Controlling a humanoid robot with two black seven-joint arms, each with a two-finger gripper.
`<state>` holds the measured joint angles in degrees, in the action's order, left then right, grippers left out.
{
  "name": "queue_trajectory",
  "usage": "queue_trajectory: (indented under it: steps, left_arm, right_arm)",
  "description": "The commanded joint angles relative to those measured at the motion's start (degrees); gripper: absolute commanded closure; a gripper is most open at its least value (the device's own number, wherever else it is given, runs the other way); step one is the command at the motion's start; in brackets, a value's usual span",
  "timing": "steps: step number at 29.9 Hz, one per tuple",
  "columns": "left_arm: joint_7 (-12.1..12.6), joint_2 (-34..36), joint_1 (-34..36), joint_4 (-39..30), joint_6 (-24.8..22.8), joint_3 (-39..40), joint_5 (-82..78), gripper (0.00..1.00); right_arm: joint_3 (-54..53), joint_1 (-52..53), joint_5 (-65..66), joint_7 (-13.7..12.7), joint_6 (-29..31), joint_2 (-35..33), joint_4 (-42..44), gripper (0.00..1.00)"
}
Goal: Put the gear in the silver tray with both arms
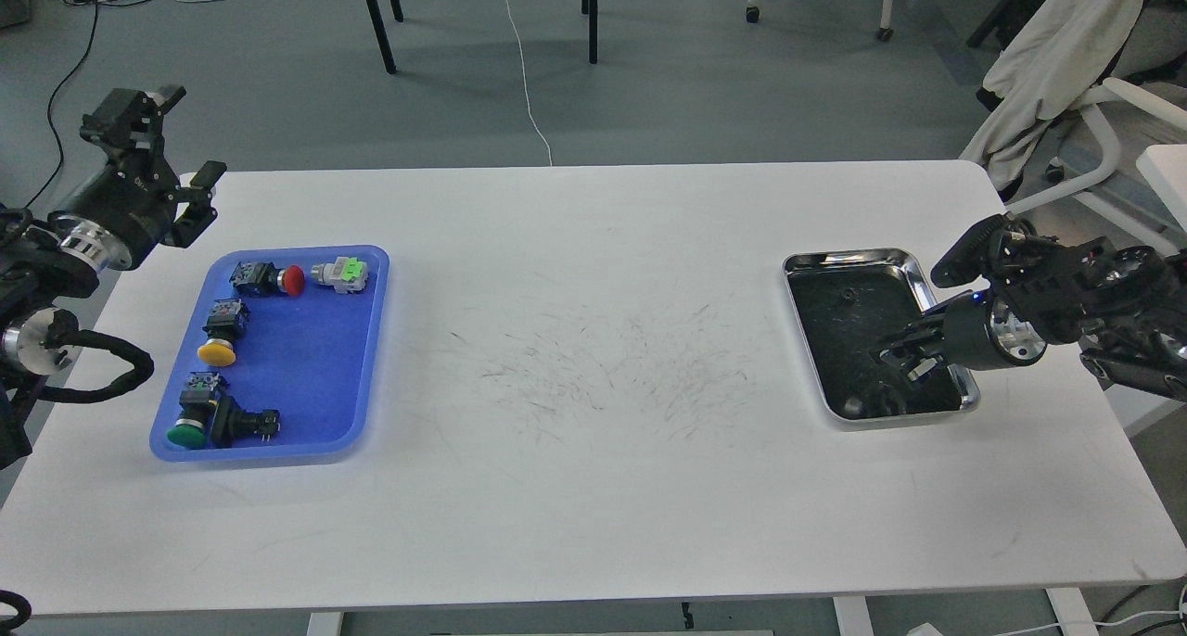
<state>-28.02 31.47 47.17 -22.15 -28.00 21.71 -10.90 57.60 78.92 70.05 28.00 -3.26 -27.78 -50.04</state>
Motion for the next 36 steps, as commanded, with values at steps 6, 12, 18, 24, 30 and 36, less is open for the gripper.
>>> queue_trajectory:
  steps: [6,12,18,24,30,36]
  left_arm:
    - [0.02,-0.01,0.03,0.0,0.0,0.0,-0.09,0.01]
    - [0.02,-0.01,-0.06,0.0,0.0,-0.09,-0.09,0.01]
    - [0.02,-0.01,-0.32,0.0,0.0,-0.09,-0.27,0.01]
    - [0.02,-0.36,-0.58,0.0,0.0,-0.09,-0.27,0.01]
    - [0.02,-0.36,-0.59,-0.09,0.0,0.17,0.35,0.01]
    - [0.02,-0.97,-0.58,-0.26,0.0,1.67,2.1,0.01]
  right_arm:
    - [-0.29,0.71,-0.62,0.0,0.0,-0.25,0.38,0.49]
    - [-3.98,0.71,-0.8,0.0,0.27,-0.78,-0.32,0.25]
    - [-13.45,0.71,-5.17,0.0,0.7,-3.93,-0.14,0.1]
    - [-21.38,-0.08,-19.05,0.0,0.79,-6.93,-0.23,0.06]
    - [-24.63,-0.61,-37.95,0.0,-1.74,-9.74,0.03,0.06]
    - [-35.77,-7.36,-49.82,0.0,-8.25,-11.76,-1.11,0.06]
